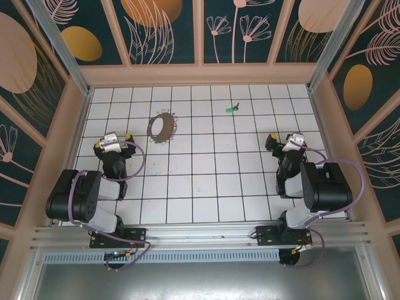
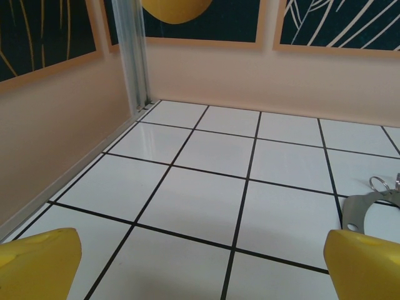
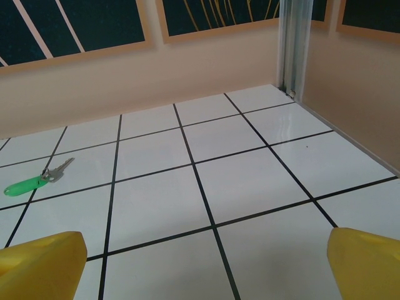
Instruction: Put the keys on the keyring
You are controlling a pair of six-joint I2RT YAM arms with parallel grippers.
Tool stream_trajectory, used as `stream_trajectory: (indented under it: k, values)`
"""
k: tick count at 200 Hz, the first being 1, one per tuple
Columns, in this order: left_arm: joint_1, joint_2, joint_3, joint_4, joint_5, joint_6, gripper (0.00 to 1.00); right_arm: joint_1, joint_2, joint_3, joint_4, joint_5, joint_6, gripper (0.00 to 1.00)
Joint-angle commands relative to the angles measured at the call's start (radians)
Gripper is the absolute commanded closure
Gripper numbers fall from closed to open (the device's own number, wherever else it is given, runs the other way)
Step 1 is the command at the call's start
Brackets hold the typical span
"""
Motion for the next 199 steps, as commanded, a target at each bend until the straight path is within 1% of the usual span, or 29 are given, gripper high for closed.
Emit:
stream_trajectory:
  k: [1, 6, 10, 11, 19, 25, 36, 48, 56, 65, 75, 86, 96, 107, 112, 122, 130, 142, 158, 171, 185, 199]
  values:
    - [0.006, -0.097, 0.058, -0.146, 0.049, 0.010, 0.01, 0.025, -0.010, -0.019, 0.074, 0.063, -0.007, 0.01]
    - [0.006, -0.137, 0.100, -0.255, 0.054, 0.004, 0.01, 0.039, -0.026, -0.032, 0.083, 0.083, -0.017, 0.01]
    - [0.006, -0.164, 0.134, -0.321, 0.054, 0.003, 0.01, 0.044, -0.034, -0.042, 0.099, 0.066, -0.032, 0.01]
    - [0.006, -0.164, 0.141, -0.360, 0.055, 0.002, 0.01, 0.045, -0.035, -0.045, 0.106, 0.060, -0.036, 0.01]
    - [0.006, -0.206, 0.184, -0.446, 0.066, -0.017, 0.01, 0.068, -0.051, -0.052, 0.108, 0.070, -0.056, 0.01]
    - [0.005, -0.227, 0.203, -0.492, 0.076, -0.036, 0.01, 0.076, -0.069, -0.051, 0.095, 0.090, -0.063, 0.01]
    - [0.002, -0.280, 0.223, -0.550, 0.109, -0.074, 0.01, 0.122, -0.127, -0.028, 0.015, 0.187, -0.096, 0.01]
    - [-0.001, -0.323, 0.252, -0.627, 0.159, -0.120, 0.01, 0.181, -0.202, 0.012, -0.099, 0.203, -0.162, 0.01]
    - [-0.011, -0.344, 0.271, -0.673, 0.200, -0.145, 0.01, 0.222, -0.233, 0.026, -0.111, 0.221, -0.204, 0.01]
    - [-0.021, -0.362, 0.296, -0.729, 0.244, -0.198, 0.01, 0.259, -0.264, 0.035, -0.121, 0.256, -0.211, 0.01]
    - [-0.024, -0.364, 0.353, -0.856, 0.248, -0.301, 0.01, 0.283, -0.316, 0.061, -0.194, 0.255, -0.174, 0.01]
    - [-0.025, -0.336, 0.437, -0.993, 0.287, -0.355, 0.01, 0.293, -0.381, 0.107, -0.353, 0.199, -0.102, 0.01]
    - [-0.024, -0.288, 0.514, -1.090, 0.331, -0.389, 0.01, 0.294, -0.436, 0.166, -0.535, 0.164, 0.004, 0.01]
    - [-0.026, -0.226, 0.572, -1.127, 0.432, -0.393, 0.01, 0.295, -0.464, 0.245, -0.746, 0.162, 0.144, 0.01]
    - [-0.028, -0.196, 0.593, -1.128, 0.478, -0.393, 0.01, 0.296, -0.468, 0.278, -0.826, 0.145, 0.184, 0.01]
    - [-0.039, -0.144, 0.630, -1.137, 0.518, -0.398, 0.01, 0.303, -0.464, 0.315, -0.907, 0.086, 0.225, 0.01]
    - [-0.052, -0.100, 0.664, -1.161, 0.508, -0.397, 0.01, 0.312, -0.456, 0.325, -0.932, 0.034, 0.249, 0.01]
    - [-0.075, -0.031, 0.722, -1.223, 0.460, -0.387, 0.01, 0.335, -0.438, 0.336, -0.965, -0.016, 0.272, 0.01]
    - [-0.105, 0.055, 0.797, -1.311, 0.407, -0.364, 0.07, 0.378, -0.412, 0.338, -0.990, -0.040, 0.278, 0.01]
    - [-0.122, 0.102, 0.823, -1.360, 0.374, -0.354, 0.12, 0.400, -0.394, 0.336, -1.007, -0.064, 0.284, 0.01]
    - [-0.129, 0.131, 0.829, -1.382, 0.342, -0.354, 0.17, 0.413, -0.391, 0.331, -1.021, -0.101, 0.287, 0.01]
    - [-0.131, 0.158, 0.833, -1.392, 0.339, -0.350, 0.24, 0.422, -0.391, 0.333, -1.033, -0.135, 0.288, 0.01]
